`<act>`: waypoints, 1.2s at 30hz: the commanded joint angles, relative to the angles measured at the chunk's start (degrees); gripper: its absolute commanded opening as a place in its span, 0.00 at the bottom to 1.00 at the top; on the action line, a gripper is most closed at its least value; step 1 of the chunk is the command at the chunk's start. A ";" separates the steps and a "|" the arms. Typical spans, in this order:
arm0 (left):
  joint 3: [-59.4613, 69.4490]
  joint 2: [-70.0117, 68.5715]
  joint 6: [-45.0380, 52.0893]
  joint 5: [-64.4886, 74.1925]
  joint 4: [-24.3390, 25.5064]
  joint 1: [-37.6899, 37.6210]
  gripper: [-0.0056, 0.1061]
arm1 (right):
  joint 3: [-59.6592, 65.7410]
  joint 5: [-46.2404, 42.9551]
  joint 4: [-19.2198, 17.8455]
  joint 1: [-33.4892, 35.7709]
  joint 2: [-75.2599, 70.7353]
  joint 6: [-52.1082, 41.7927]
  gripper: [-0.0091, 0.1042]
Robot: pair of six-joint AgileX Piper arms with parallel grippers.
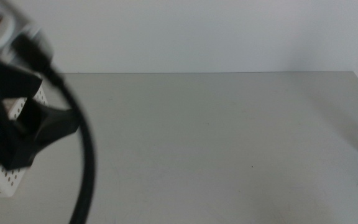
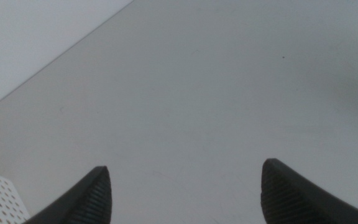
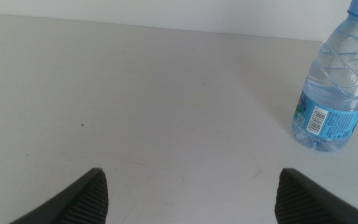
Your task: Use arms to grab the bottles and put them into the dustbin to the left of the table.
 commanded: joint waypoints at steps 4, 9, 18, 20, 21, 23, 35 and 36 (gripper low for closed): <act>11.73 -15.58 -6.73 -5.80 1.96 -2.90 0.75 | -0.56 -4.10 -0.43 -0.47 -1.22 -0.26 0.71; 16.25 -24.79 -8.22 -2.69 0.12 -2.90 0.75 | -0.56 -4.10 -0.43 -0.47 -1.22 -0.26 0.71; 16.40 -28.97 -10.27 -2.96 -1.46 -2.90 0.88 | -0.56 -4.10 -0.43 -0.47 -1.22 -0.26 0.71; 16.40 -28.97 -13.25 -2.96 -2.08 -2.90 0.89 | -0.56 -4.10 -0.43 -0.47 -1.22 -0.26 0.71; 16.40 -28.97 -14.65 -2.96 -2.39 -2.90 0.89 | -0.56 -4.10 -0.43 -0.47 -1.22 -0.26 0.71; 16.40 -28.97 -17.64 -3.10 -2.28 -2.90 0.89 | -0.56 -4.10 -0.43 -0.47 -1.22 -0.26 0.71; 16.40 -28.91 -18.32 -3.75 -1.30 -2.90 0.89 | -0.56 -4.10 -0.43 -0.47 -1.22 -0.26 0.71; 16.40 -28.91 -18.32 -3.76 -1.23 -2.90 0.89 | -0.56 -4.10 -0.43 -0.47 -1.22 -0.26 0.71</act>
